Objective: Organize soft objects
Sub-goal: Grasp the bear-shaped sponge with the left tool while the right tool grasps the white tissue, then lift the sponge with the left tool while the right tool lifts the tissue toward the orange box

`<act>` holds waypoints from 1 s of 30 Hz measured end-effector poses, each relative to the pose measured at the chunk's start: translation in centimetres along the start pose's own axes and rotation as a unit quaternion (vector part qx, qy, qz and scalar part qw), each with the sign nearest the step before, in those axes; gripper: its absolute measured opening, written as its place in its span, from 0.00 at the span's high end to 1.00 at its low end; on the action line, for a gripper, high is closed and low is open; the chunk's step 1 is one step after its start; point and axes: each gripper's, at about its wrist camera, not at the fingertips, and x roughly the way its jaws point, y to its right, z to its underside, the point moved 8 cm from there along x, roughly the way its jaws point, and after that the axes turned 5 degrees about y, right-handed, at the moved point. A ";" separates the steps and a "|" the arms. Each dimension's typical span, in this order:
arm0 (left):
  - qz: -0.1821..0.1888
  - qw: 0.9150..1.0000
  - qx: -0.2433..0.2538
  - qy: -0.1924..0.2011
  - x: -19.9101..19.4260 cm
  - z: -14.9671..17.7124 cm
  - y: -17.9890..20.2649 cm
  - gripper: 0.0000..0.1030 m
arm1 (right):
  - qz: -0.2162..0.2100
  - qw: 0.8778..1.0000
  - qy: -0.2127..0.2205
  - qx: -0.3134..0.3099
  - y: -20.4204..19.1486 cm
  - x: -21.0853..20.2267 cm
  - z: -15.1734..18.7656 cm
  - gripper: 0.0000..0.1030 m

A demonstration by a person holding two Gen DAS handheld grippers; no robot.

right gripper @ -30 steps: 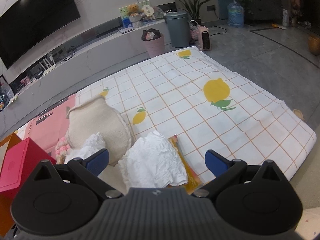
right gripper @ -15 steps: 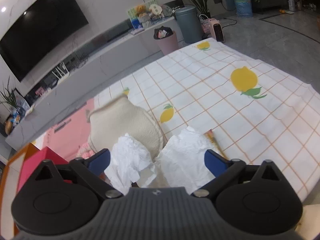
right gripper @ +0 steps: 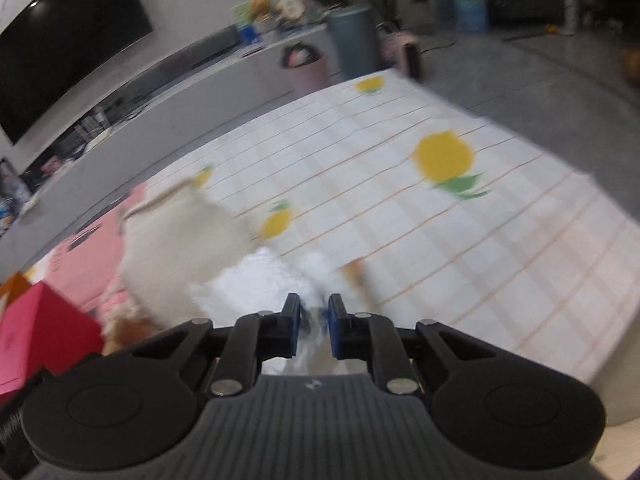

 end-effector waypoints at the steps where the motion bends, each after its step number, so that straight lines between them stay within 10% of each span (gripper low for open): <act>1: -0.008 1.000 0.011 -0.004 0.5 0.0 0.2 0.15 | 0.004 1.000 0.001 0.006 0.8 -0.1 -0.1 0.87; 6: -0.044 0.998 0.036 -0.008 1.4 0.8 0.3 0.14 | 0.027 0.999 -0.011 0.024 3.5 0.4 -0.1 0.74; 11: -0.029 0.999 0.015 -0.034 2.2 2.2 -0.6 0.08 | 0.004 1.000 0.005 0.019 2.4 0.1 -0.4 0.07; 18: 0.019 0.999 -0.015 -0.043 1.7 2.3 -1.5 0.19 | 0.010 0.992 -0.003 -0.124 -1.9 1.7 1.1 0.03; 30: 0.091 0.991 0.102 0.007 -6.3 1.1 -1.3 0.23 | 0.040 0.944 -0.011 -0.328 -5.4 3.5 4.9 0.05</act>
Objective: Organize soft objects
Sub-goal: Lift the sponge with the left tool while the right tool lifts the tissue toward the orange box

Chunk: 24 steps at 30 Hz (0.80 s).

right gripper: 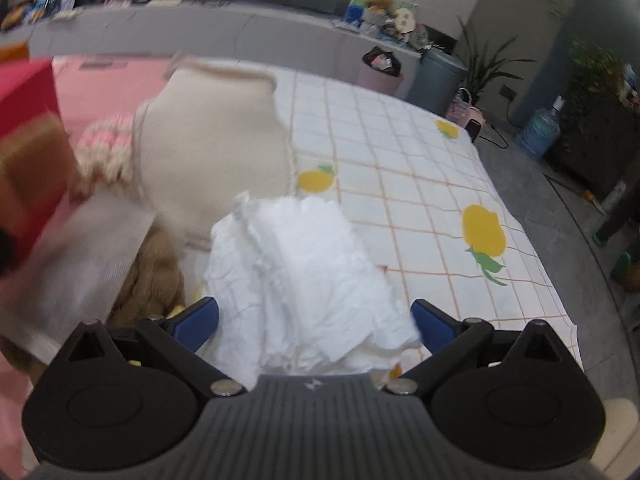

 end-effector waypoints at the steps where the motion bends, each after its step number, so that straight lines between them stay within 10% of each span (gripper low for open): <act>1: 0.009 1.000 0.011 0.000 -1.0 -0.1 0.1 0.23 | 0.006 1.000 0.000 -0.010 -0.2 0.2 0.1 0.09; 6: 0.033 0.998 0.053 0.021 -5.4 -0.7 0.2 0.23 | -0.010 1.000 -0.011 0.008 -0.4 0.5 0.3 0.31; 11: 0.037 0.995 0.072 0.057 -8.4 -1.2 -1.0 0.22 | -0.010 0.998 -0.005 0.059 1.2 0.1 0.3 0.75; 24: 0.034 0.997 0.033 0.067 -9.2 -1.8 -3.8 0.23 | -0.082 0.961 0.073 0.255 6.4 -5.7 -0.8 0.81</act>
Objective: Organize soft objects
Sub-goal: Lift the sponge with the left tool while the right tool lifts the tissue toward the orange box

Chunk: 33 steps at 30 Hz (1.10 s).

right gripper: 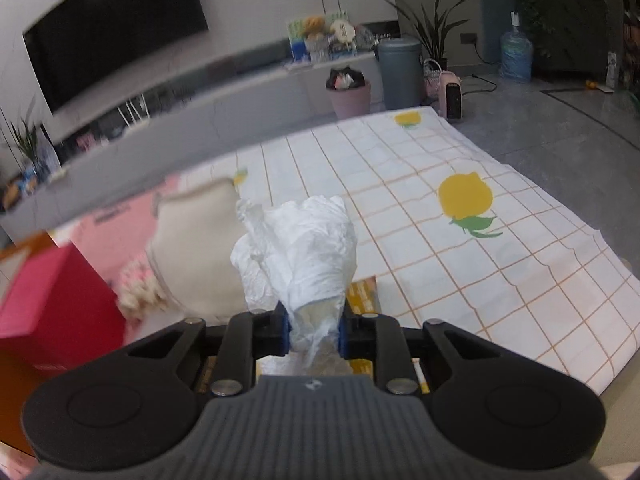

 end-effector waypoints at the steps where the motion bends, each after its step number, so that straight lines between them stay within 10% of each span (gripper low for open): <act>1: -0.001 1.000 0.000 0.000 0.0 -0.1 -0.1 0.23 | -0.003 1.000 0.007 0.002 -0.1 -0.6 -0.2 0.81; 15: -0.011 0.998 -0.003 0.063 -3.9 -5.0 -2.7 0.23 | -0.060 0.993 0.102 -0.011 -8.2 -9.7 -3.9 0.81; 33: -0.059 0.994 0.003 0.093 -5.3 -9.4 -13.6 0.23 | -0.202 0.967 0.152 -0.016 -31.6 -16.2 -1.7 0.81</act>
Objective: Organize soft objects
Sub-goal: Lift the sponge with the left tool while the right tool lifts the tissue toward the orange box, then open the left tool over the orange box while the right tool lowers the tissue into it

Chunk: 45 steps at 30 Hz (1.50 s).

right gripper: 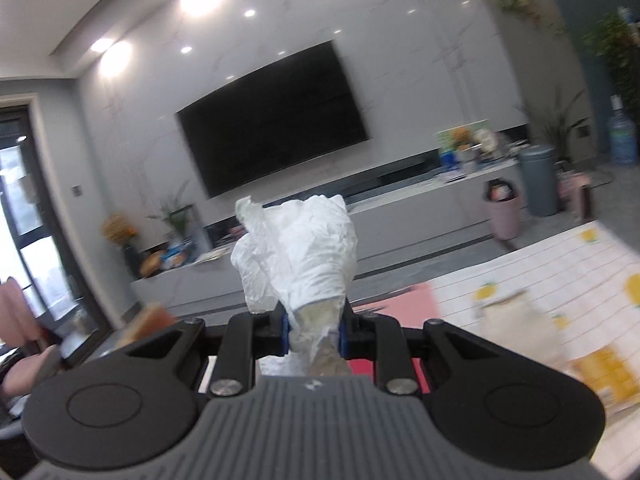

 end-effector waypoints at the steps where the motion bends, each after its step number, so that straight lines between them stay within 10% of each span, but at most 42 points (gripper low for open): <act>1: -0.002 1.000 0.003 -0.007 0.6 0.7 -0.5 0.23 | -0.011 1.000 -0.008 -0.003 -1.1 0.8 0.9 0.81; 13: -0.079 0.986 0.116 -0.091 5.2 6.6 -2.6 0.23 | -0.032 0.993 -0.115 0.002 -2.1 10.2 12.9 0.81; 30: -0.094 0.971 0.159 -0.152 7.2 9.7 -3.2 0.14 | -0.036 0.990 -0.132 0.019 0.5 11.3 13.9 0.81; 45: -0.110 0.986 0.002 -0.123 4.2 6.2 -6.7 0.08 | -0.033 0.988 -0.152 -0.007 -0.1 11.4 13.6 0.81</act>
